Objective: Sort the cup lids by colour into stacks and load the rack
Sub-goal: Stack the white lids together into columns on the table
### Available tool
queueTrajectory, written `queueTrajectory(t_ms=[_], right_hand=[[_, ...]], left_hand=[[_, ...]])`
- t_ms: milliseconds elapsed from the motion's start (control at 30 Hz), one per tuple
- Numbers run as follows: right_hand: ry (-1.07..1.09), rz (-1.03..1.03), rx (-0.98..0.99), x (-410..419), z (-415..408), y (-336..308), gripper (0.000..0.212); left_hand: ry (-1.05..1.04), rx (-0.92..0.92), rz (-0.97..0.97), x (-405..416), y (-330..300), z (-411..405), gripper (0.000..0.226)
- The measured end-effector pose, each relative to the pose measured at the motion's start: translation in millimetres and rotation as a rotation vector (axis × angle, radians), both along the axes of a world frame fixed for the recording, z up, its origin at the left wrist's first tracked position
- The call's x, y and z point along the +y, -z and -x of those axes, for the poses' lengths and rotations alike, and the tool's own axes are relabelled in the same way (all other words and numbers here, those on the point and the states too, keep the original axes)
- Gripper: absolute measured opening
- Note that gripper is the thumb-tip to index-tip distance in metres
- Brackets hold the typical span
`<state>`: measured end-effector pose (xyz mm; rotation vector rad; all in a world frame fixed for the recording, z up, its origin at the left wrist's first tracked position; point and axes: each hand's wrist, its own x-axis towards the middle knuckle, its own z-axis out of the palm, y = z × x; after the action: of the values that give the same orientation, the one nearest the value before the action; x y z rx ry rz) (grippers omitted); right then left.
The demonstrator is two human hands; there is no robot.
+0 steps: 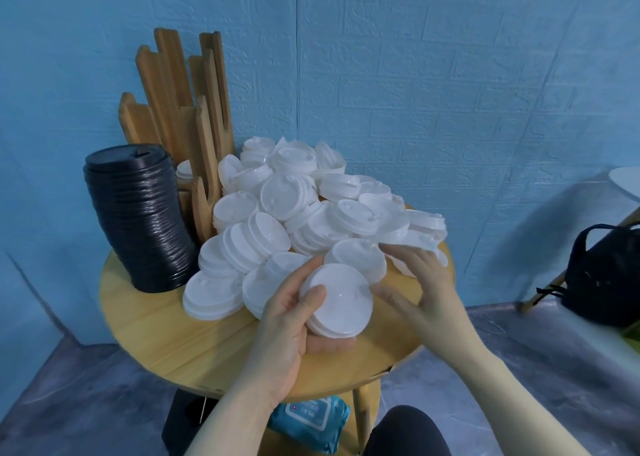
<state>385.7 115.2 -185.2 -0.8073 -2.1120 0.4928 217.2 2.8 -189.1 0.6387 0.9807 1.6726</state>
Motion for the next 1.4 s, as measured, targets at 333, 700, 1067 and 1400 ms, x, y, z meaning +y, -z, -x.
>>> queueTrajectory(t_ms=[333,700,1067,1400], right_hand=[[0.346,0.071,-0.332,3,37,-12,0.076],[0.362,0.064,-0.148,-13,18,-15,0.072],[-0.371,0.030,-0.136,-14,-8,-17,0.079],[-0.201,0.268,-0.003,-41,22,2,0.102]], left_hand=[[-0.201,-0.005,0.012,-3,2,1,0.035],[-0.096,0.015,-0.028,-15,0,6,0.041],[0.031,0.082,-0.018,-12,-1,7,0.052],[0.071,0.131,-0.054,-12,4,6,0.059]])
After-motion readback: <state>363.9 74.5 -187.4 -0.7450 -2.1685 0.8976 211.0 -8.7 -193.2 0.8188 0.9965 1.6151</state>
